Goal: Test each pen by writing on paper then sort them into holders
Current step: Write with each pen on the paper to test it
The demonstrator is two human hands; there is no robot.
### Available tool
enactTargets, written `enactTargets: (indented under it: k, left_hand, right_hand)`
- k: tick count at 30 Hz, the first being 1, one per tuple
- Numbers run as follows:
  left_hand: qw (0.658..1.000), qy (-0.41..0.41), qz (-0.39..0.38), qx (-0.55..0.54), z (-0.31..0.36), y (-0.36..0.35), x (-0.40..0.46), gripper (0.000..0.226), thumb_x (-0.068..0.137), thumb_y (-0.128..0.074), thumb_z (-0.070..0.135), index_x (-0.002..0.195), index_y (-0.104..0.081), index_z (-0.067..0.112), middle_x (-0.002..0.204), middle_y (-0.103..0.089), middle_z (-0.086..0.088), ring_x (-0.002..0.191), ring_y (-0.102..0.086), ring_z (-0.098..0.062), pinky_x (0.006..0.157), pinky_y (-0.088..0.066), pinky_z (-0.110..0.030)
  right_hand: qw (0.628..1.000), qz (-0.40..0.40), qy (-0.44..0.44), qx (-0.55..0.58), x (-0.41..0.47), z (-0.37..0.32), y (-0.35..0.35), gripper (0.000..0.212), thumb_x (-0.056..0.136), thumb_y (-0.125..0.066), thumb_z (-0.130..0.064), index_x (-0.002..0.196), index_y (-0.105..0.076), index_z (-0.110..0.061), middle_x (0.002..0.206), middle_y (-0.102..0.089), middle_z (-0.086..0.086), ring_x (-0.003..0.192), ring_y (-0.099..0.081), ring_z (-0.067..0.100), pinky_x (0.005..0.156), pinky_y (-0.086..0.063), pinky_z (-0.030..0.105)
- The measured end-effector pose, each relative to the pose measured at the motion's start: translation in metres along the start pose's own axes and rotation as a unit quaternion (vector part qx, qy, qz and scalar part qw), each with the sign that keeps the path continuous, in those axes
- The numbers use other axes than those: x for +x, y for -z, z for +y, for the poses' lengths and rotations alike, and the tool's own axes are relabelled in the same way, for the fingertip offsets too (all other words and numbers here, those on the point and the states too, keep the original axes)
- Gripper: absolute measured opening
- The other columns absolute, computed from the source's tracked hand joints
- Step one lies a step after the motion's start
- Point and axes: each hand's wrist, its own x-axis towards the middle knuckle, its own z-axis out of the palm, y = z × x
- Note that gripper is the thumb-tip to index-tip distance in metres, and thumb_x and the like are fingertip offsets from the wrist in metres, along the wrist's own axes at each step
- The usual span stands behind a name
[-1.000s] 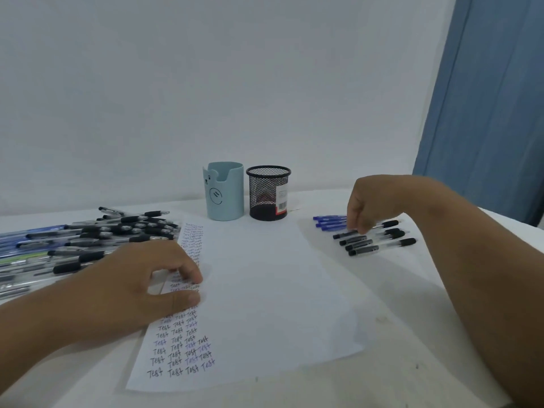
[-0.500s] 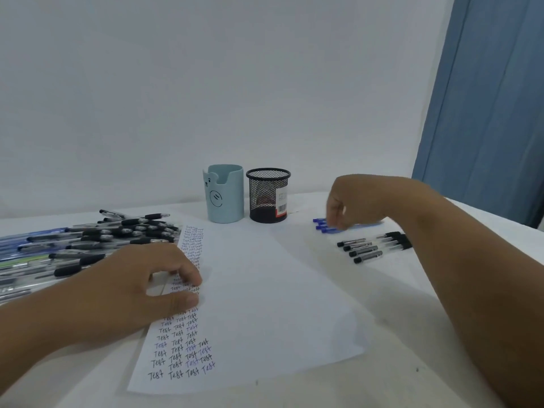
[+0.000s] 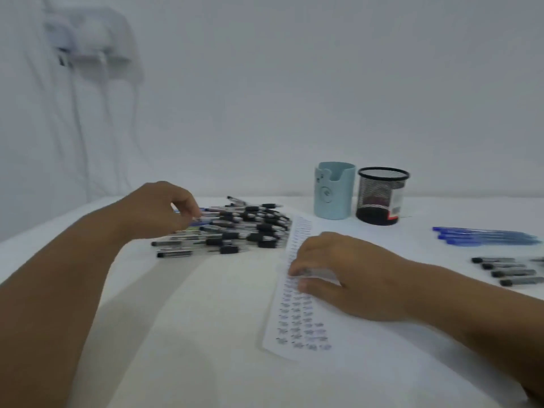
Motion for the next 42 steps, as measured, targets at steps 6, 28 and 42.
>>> enactTargets:
  k: [6,28,42]
  left_hand:
    - [0.989,0.108,-0.099,0.007,-0.042,0.009,0.001,0.024,0.084,-0.07,0.003,0.09,-0.077,0.025,0.099,-0.071,0.004,0.094,-0.062,-0.011,0.073,-0.044,-0.023]
    - [0.979,0.195,0.051,-0.008,-0.073,-0.039,0.02,0.007,0.09,-0.057,0.038,0.087,-0.064,0.038,0.1,-0.064,0.017,0.109,-0.057,-0.018,0.104,-0.037,-0.042]
    - [0.965,0.145,0.216,-0.021,-0.06,-0.031,0.021,0.02,0.099,-0.051,0.019,0.096,-0.066,0.032,0.092,-0.061,0.012,0.092,-0.052,-0.018,0.086,-0.035,-0.035]
  right_hand:
    - [0.999,0.021,0.026,-0.008,0.0,0.002,-0.005,0.03,0.099,-0.042,-0.054,0.117,-0.061,-0.039,0.112,-0.054,-0.027,0.112,-0.048,-0.004,0.094,-0.044,0.023]
    - [0.999,0.02,0.024,0.004,-0.003,0.005,-0.01,0.035,0.099,-0.039,-0.056,0.122,-0.06,-0.04,0.117,-0.053,-0.029,0.115,-0.045,-0.003,0.097,-0.04,0.02]
    - [1.0,0.016,0.021,0.016,-0.005,0.003,-0.008,0.03,0.101,-0.045,-0.05,0.123,-0.061,-0.039,0.118,-0.054,-0.027,0.116,-0.045,-0.003,0.098,-0.04,0.02]
